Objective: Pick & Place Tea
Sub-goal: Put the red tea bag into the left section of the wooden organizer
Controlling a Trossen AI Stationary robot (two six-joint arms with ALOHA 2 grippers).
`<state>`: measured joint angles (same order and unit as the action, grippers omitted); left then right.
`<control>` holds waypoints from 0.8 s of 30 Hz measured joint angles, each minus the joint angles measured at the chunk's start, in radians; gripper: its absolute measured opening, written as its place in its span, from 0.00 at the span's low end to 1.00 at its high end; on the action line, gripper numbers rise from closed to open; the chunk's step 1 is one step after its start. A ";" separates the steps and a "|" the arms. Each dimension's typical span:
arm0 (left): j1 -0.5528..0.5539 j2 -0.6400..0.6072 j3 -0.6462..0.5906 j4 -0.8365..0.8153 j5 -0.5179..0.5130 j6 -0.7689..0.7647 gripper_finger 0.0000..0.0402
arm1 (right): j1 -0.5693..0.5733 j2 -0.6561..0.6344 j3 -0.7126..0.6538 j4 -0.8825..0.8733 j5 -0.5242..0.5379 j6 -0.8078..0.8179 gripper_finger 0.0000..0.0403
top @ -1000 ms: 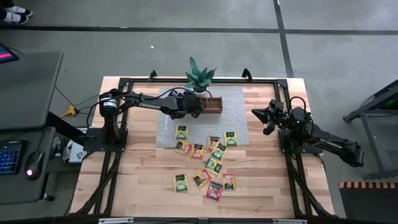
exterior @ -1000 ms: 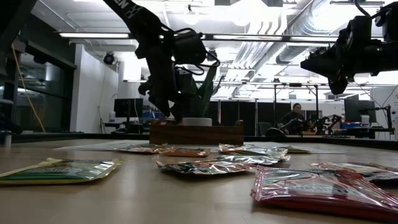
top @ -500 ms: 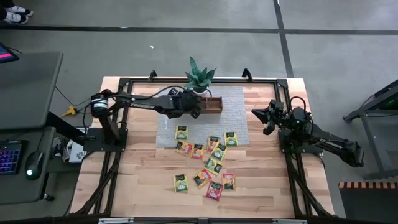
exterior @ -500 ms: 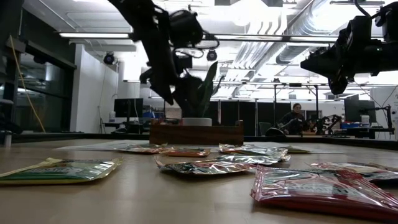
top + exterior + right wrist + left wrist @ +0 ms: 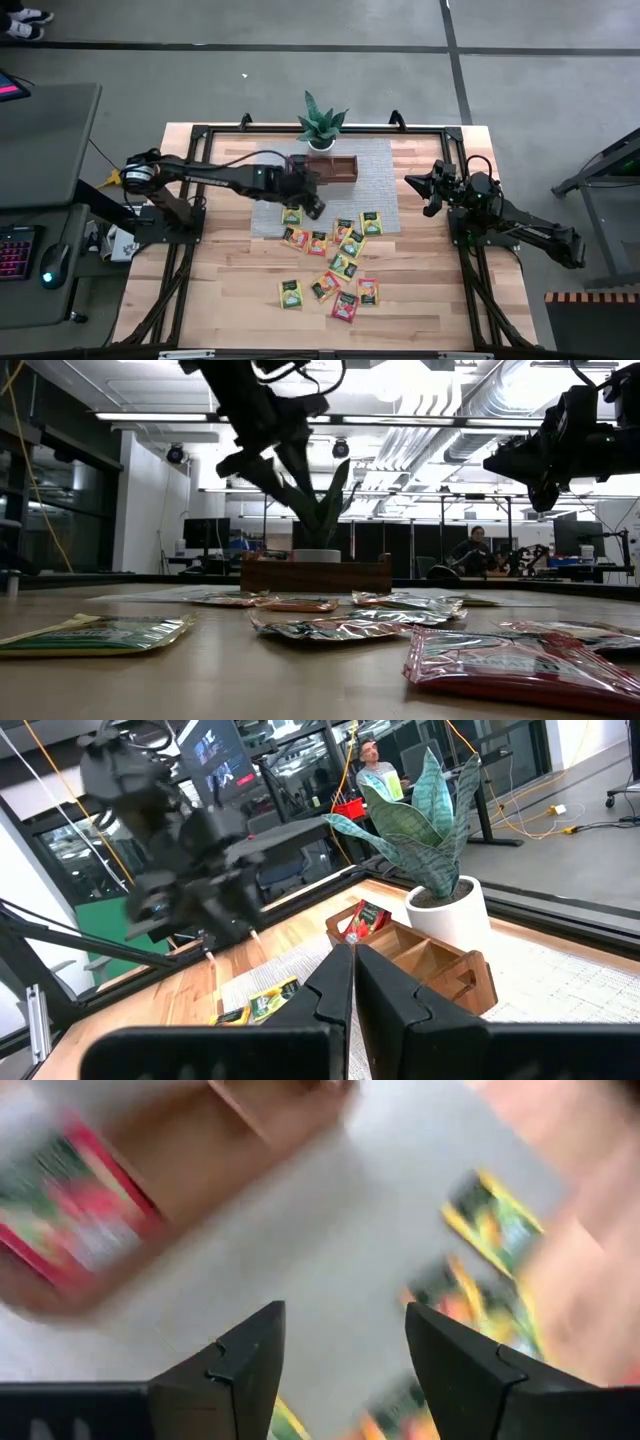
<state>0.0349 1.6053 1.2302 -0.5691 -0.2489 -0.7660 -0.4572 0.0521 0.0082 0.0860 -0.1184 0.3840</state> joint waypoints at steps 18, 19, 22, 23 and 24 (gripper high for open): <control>-0.249 -0.012 -0.001 0.002 0.259 -0.327 0.50 | 0.000 0.000 0.000 0.000 0.000 0.000 0.03; -0.267 -0.011 -0.001 0.004 0.259 -0.344 0.50 | 0.000 0.000 0.000 0.000 0.000 0.000 0.03; -0.316 0.022 0.000 0.055 0.250 -0.395 0.50 | 0.000 0.000 0.000 0.000 0.000 0.000 0.03; -0.333 0.036 -0.001 0.074 0.244 -0.410 0.50 | 0.000 0.000 0.000 0.000 0.000 0.000 0.03; -0.347 0.051 -0.001 0.103 0.245 -0.423 0.50 | 0.000 0.000 0.000 0.000 0.000 0.000 0.03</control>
<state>-0.3117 1.6562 1.2293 -0.4662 -0.0044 -1.1887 -0.4572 0.0517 0.0082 0.0864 -0.1184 0.3840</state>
